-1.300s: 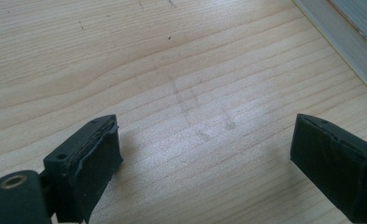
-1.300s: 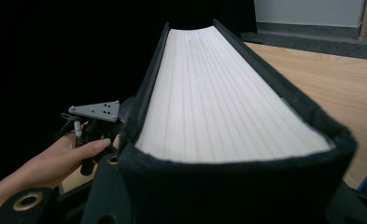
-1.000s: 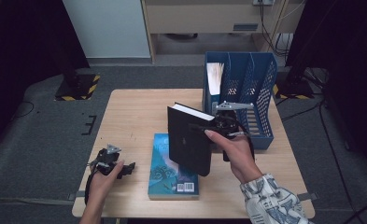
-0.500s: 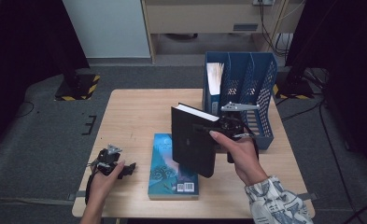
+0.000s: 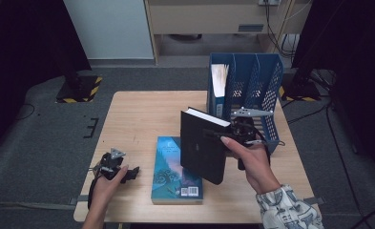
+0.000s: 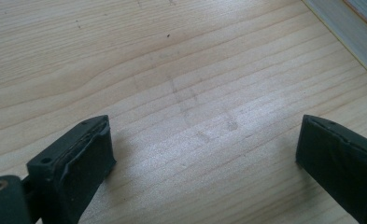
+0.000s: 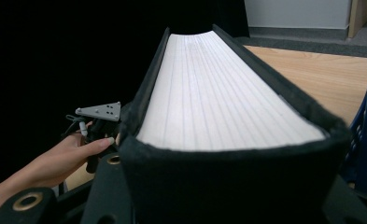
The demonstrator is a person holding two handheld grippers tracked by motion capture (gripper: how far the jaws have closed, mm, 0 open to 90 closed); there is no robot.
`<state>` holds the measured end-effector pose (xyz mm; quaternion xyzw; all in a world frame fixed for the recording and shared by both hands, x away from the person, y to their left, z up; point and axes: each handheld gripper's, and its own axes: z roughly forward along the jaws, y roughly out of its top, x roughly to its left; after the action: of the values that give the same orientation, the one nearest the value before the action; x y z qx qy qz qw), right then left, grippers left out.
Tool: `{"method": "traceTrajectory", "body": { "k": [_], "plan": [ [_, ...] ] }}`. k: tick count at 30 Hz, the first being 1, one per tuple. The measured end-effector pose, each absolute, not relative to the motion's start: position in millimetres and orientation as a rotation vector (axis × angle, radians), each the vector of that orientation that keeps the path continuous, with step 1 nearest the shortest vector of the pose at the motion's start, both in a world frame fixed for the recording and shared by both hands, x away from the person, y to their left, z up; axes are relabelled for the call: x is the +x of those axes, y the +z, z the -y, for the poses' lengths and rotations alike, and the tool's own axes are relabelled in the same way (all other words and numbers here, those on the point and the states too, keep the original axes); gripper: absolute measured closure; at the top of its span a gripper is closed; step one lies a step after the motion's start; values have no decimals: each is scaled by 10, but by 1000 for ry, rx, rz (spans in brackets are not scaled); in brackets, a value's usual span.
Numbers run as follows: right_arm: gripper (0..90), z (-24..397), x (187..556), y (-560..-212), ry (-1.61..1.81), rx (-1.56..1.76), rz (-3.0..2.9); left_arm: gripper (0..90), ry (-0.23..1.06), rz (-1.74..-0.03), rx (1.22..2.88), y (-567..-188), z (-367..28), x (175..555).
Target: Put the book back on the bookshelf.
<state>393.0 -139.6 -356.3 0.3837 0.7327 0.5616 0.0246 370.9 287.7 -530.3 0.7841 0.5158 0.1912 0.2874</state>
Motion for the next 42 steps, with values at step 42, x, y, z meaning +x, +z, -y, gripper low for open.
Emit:
{"method": "traceTrajectory", "body": {
  "k": [42],
  "plan": [
    [528,2100,3705,-3331,1770,1290,-2089,0,540,-1350,2059,-5354,-2866,3694]
  ]
}}
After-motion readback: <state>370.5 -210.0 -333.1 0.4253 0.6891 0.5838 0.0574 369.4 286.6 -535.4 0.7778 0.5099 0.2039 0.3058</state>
